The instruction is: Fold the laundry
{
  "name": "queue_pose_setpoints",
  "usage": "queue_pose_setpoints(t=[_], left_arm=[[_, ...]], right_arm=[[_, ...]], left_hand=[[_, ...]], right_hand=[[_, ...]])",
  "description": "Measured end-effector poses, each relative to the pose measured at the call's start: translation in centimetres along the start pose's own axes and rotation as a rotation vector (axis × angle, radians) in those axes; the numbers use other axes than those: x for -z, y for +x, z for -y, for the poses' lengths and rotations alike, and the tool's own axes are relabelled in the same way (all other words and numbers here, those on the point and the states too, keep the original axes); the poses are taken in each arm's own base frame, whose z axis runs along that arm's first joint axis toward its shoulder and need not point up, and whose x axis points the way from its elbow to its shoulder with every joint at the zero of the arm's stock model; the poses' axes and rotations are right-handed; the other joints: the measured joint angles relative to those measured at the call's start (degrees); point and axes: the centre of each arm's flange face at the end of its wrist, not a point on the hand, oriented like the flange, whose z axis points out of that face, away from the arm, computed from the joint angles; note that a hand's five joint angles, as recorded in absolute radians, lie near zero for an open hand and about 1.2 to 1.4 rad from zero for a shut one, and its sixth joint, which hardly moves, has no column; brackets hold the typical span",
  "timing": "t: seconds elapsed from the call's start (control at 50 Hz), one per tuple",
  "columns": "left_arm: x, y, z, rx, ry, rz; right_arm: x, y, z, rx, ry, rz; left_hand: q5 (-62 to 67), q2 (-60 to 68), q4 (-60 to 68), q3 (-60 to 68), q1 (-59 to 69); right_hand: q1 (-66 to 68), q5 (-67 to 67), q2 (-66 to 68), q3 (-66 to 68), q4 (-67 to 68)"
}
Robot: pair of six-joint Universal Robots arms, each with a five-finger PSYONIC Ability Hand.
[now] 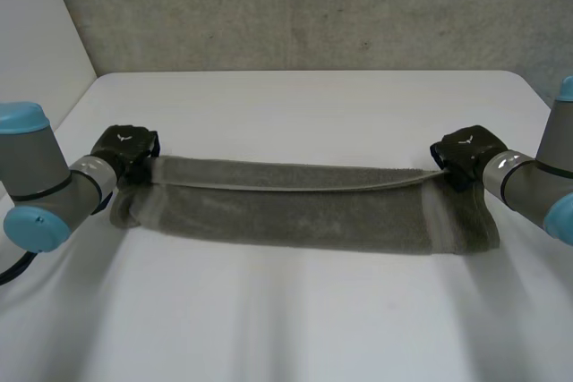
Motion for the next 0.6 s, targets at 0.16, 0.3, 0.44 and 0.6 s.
queue_pose_setpoints(t=[0.16, 0.3, 0.44, 0.6], left_arm=[[-0.4, -0.3, 0.1, -0.007, 0.017, 0.019], [-0.7, -0.5, 0.1, -0.01, 0.022, 0.028], [-0.7, -0.7, 0.4, -0.012, 0.025, 0.044], [-0.1, -1.7, 2.4, -0.014, 0.058, 0.109]], right_arm=[[-0.6, 0.4, 0.3, 0.008, 0.011, -0.03], [-1.0, 0.4, 0.7, 0.014, 0.017, -0.048], [-1.0, 1.1, 1.2, -0.022, 0.0, -0.114], [0.4, 2.9, 3.6, -0.13, 0.066, -0.186]], left_hand=[[-3.7, -3.9, -3.9, -3.9, -3.9], [-30.6, -30.3, -30.2, -30.2, -30.7], [-49.0, -48.8, -48.5, -48.6, -48.6], [-51.9, -51.8, -51.8, -51.8, -51.5]], right_hand=[[0.0, 0.0, 0.0, 0.0, 0.0], [-22.2, -21.9, -22.8, -21.1, -20.9], [-62.2, -65.4, -63.0, -63.1, -62.1], [-62.9, -65.4, -63.0, -63.3, -62.1]])
